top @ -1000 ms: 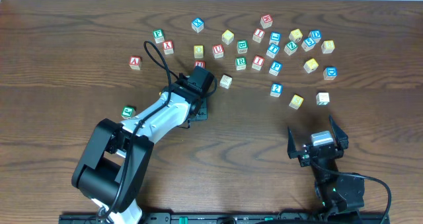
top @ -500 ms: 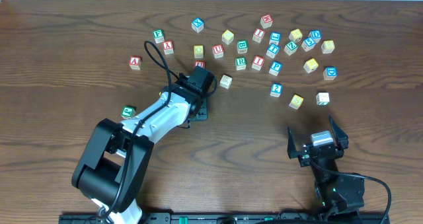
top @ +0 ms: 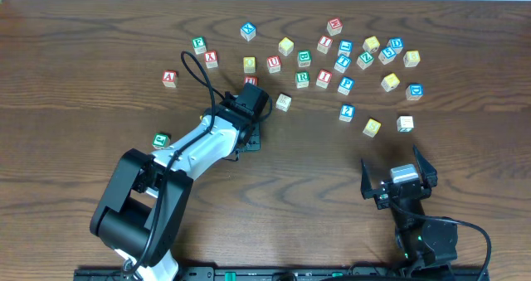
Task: Spell out NEURIPS
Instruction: 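Lower the E block onto the table right of the N block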
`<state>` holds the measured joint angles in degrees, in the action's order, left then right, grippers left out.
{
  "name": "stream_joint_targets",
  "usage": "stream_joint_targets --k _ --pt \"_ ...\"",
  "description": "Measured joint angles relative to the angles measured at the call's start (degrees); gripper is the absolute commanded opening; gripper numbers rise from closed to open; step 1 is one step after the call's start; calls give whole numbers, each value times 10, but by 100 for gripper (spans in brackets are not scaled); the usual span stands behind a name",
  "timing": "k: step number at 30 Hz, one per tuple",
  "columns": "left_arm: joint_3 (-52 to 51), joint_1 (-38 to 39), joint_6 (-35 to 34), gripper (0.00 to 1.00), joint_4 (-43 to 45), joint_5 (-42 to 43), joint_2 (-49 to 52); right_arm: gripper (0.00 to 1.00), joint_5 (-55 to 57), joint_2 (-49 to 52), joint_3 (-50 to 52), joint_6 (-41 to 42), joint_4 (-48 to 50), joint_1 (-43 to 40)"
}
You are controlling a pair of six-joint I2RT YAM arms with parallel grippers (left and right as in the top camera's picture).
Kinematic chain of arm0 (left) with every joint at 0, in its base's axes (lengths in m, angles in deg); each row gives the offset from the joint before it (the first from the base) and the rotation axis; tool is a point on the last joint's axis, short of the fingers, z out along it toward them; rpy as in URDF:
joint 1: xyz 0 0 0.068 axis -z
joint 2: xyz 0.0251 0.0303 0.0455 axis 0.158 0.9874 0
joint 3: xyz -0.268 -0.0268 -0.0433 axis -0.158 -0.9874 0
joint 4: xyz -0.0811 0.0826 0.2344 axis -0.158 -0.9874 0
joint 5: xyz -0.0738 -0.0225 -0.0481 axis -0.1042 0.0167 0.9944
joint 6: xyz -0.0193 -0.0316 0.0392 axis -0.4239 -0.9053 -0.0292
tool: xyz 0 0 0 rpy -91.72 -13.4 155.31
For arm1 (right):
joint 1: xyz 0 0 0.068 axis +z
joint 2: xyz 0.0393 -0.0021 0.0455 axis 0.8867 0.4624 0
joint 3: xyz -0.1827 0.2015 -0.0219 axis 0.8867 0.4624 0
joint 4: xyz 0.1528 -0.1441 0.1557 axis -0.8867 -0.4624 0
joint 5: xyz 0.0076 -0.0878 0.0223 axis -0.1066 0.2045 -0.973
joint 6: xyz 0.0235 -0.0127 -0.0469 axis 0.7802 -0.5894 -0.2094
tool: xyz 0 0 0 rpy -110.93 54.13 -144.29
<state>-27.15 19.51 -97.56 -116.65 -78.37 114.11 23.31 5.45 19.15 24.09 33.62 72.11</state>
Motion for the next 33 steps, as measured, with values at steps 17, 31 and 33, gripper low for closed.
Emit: stream_joint_targets --k 17,31,33 --pt "0 0 2 40 -11 0 0 99 0 0 0 0 0 0" --pt "0 0 3 40 -17 0 -1 99 0 0 0 0 0 0" --pt "0 0 3 40 -17 0 -1 99 0 0 0 0 0 0"
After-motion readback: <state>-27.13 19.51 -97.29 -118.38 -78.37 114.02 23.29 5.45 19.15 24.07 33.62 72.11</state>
